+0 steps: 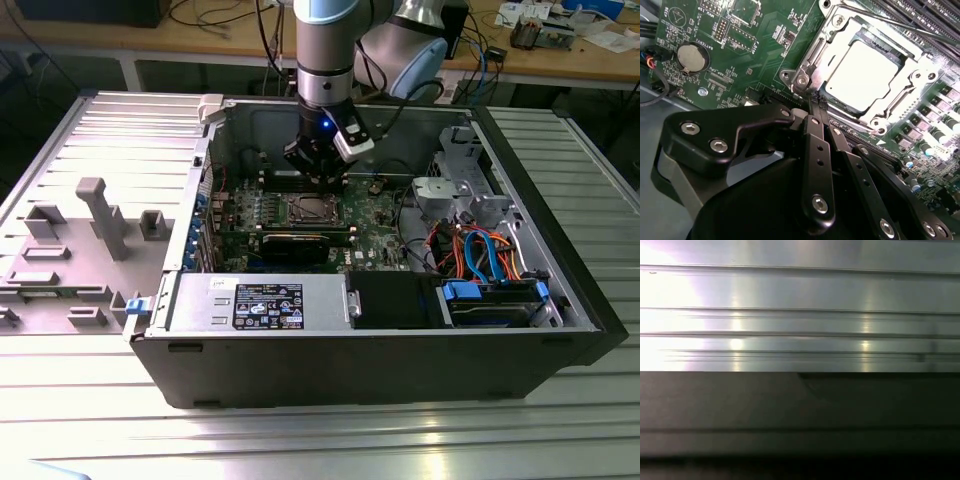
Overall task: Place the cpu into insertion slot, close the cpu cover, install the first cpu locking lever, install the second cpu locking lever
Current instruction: 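Install the first cpu locking lever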
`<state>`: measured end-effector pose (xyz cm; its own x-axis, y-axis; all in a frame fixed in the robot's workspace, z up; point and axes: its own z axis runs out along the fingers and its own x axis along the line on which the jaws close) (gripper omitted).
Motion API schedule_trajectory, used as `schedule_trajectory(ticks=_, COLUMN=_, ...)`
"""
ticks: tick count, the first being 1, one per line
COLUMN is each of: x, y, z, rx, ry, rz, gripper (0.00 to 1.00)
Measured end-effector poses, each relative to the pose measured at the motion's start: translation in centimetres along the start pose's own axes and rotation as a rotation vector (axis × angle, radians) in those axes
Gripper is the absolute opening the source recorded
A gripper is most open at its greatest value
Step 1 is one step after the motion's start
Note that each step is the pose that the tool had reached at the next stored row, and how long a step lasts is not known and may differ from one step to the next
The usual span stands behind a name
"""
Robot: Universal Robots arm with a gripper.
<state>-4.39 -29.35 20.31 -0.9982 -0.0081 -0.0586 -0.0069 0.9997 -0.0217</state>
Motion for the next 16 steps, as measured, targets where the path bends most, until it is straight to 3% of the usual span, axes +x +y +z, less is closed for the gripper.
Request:
schedule_trajectory(ticks=4, x=0.01, y=0.01, z=0.25, rx=-0.0006, ry=0.0002, rz=0.0, gripper=0.11)
schedule_trajectory(ticks=5, x=0.01, y=0.0, z=0.25, rx=-0.005, ry=0.0, rz=0.0, gripper=0.11)
schedule_trajectory(ticks=7, x=0.01, y=0.02, z=0.27, rx=-0.0228, ry=-0.0004, rz=0.001, gripper=0.11)
schedule_trajectory(ticks=9, x=0.01, y=0.02, z=0.25, rx=-0.0312, ry=-0.0003, rz=0.002, gripper=0.11)
schedule_trajectory(ticks=16, x=-0.02, y=0.06, z=-0.2, rx=-0.032, ry=-0.0005, rz=0.002, gripper=0.11)
